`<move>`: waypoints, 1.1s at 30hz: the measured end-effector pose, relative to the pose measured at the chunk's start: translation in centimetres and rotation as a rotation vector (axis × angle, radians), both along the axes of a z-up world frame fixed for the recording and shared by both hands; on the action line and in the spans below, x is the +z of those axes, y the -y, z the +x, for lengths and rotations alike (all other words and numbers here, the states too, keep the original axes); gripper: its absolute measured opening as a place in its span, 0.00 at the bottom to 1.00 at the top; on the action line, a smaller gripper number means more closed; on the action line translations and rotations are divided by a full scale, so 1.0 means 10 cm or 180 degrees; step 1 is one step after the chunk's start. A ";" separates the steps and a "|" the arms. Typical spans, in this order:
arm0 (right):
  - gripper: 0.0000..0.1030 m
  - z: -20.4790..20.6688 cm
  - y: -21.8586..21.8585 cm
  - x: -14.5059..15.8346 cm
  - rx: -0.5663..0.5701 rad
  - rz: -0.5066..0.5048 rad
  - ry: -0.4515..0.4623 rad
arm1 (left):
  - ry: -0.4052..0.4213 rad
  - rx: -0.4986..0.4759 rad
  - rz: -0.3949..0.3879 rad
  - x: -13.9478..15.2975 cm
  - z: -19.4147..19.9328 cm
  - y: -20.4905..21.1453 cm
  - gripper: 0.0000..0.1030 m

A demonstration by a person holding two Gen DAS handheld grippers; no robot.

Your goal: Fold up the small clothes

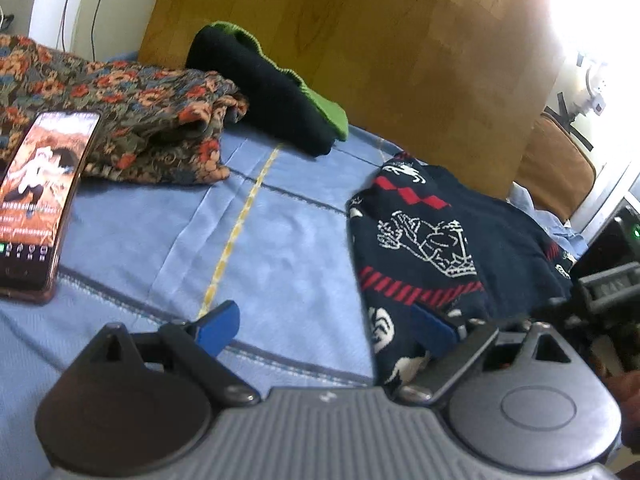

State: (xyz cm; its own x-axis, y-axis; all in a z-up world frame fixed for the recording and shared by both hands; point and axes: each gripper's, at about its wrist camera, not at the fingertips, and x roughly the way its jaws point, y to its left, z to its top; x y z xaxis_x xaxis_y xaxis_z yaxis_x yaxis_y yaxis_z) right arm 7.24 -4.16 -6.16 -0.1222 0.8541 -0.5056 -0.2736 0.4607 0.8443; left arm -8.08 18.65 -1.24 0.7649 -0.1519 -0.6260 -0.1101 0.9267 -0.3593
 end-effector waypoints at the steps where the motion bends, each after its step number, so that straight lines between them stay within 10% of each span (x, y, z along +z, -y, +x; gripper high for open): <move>1: 0.34 -0.01 -0.03 0.02 -0.0003 -0.0041 0.0048 | -0.0002 0.0002 0.0000 -0.01 0.00 0.01 0.92; 3: 0.03 -0.01 -0.06 0.08 0.0019 -0.0109 0.0177 | 0.0004 -0.0005 -0.0019 -0.02 0.00 0.01 0.92; 11: 0.03 -0.04 0.11 0.49 -0.0022 -0.0083 0.0891 | -0.0006 -0.0142 -0.0056 -0.05 0.07 0.13 0.92; 13: 0.14 0.00 0.16 0.48 -0.0087 -0.0060 0.0740 | -0.0011 -0.0178 -0.0048 -0.06 0.08 0.17 0.92; 15: 0.63 0.04 0.18 0.39 -0.0101 -0.0044 0.0482 | 0.0001 -0.0186 -0.0035 -0.05 0.07 0.19 0.92; 16: 0.69 0.04 0.19 0.34 -0.0105 -0.0036 0.0371 | 0.0009 -0.0182 -0.0032 -0.05 0.06 0.19 0.92; 26: 0.73 -0.12 -0.19 0.01 0.0063 -0.0083 -0.0025 | 0.0069 0.0101 -0.0041 0.01 -0.09 -0.10 0.92; 28: 0.60 -0.19 -0.30 0.04 0.0131 -0.0246 0.0240 | 0.0092 0.0163 -0.0047 0.04 -0.13 -0.17 0.92; 30: 0.07 -0.22 -0.37 0.10 0.0329 -0.0272 0.0456 | 0.0100 0.0217 -0.0056 0.04 -0.15 -0.22 0.92; 33: 0.07 -0.23 -0.26 0.32 0.0359 -0.0227 0.0775 | 0.0084 0.0235 -0.0114 0.04 -0.13 -0.25 0.92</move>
State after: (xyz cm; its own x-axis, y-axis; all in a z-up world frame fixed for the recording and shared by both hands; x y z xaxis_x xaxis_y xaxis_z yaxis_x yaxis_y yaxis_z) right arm 4.96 -1.59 -3.00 -0.0819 0.8031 -0.5902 -0.5175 0.4718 0.7138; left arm -9.42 21.12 -0.88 0.7911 -0.1163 -0.6006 -0.1677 0.9029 -0.3958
